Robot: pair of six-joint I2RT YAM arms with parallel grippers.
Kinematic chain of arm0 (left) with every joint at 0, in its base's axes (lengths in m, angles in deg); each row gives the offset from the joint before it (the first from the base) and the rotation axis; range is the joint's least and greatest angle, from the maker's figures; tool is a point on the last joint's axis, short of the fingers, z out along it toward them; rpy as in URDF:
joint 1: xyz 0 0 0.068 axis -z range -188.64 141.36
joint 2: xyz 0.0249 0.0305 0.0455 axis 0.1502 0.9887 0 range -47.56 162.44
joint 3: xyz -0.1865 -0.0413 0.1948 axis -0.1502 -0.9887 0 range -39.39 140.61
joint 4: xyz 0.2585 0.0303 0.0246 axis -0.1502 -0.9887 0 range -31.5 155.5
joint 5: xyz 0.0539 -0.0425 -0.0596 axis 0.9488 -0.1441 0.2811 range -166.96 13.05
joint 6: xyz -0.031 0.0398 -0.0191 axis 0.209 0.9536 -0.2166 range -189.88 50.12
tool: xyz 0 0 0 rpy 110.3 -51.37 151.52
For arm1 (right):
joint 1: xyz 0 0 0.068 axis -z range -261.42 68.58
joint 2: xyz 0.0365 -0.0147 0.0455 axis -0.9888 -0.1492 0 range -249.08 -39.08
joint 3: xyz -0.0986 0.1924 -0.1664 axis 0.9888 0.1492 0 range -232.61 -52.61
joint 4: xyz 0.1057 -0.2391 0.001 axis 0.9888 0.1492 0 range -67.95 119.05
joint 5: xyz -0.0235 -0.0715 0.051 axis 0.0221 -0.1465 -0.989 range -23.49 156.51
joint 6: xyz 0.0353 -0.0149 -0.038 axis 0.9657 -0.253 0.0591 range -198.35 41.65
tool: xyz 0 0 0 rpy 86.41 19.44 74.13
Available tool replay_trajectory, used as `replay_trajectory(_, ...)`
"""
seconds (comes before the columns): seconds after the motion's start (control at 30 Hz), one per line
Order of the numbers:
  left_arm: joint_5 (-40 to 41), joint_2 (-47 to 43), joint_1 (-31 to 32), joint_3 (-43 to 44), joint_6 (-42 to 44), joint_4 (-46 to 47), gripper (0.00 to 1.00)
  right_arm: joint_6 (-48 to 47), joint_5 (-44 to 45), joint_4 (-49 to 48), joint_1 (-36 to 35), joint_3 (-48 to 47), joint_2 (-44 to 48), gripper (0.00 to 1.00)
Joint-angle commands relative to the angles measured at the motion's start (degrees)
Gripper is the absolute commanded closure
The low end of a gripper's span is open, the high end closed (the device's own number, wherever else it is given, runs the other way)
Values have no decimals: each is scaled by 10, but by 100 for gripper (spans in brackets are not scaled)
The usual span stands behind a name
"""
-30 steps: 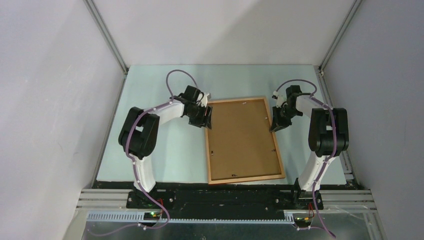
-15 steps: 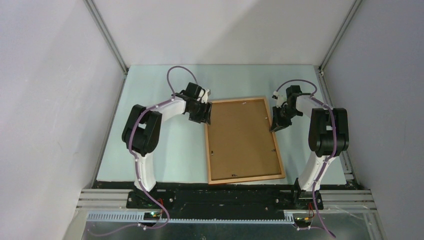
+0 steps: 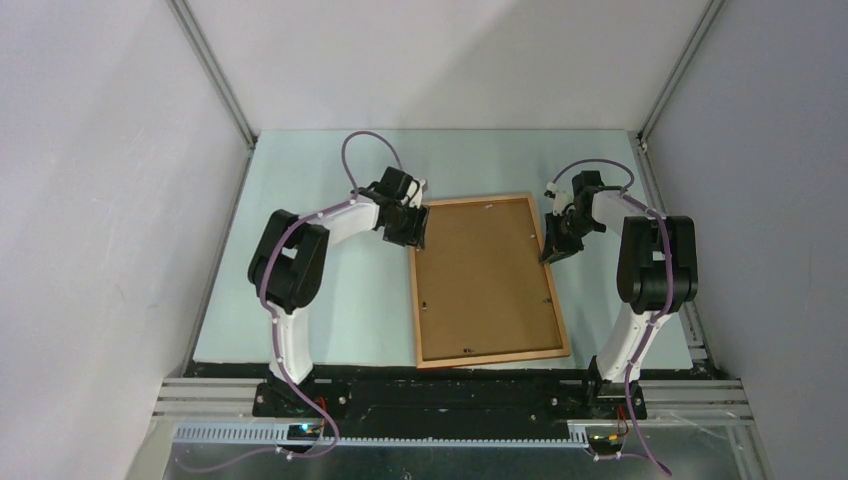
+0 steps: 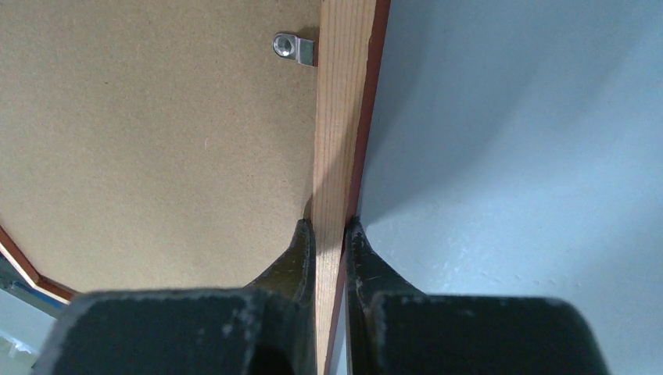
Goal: Put the photo into the frame
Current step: Install the photo frame at the center of the board.
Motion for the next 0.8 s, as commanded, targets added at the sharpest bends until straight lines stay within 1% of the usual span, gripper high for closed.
replay_trajectory(0.0, 25, 22, 11, 7, -12, -4, 43, 1, -40, 4, -2, 9, -5, 100)
replay_trajectory(0.13, 35, 27, 12, 8, -13, -4, 45, 2, -41, 5, -2, 9, -5, 100)
replay_trajectory(0.53, 30, 21, 13, 0, -6, -5, 59, 3, -43, 5, 0, 9, -7, 100)
replay_trajectory(0.77, 24, 18, 13, -4, -2, -4, 64, 2, -46, 7, 2, 9, -8, 100)
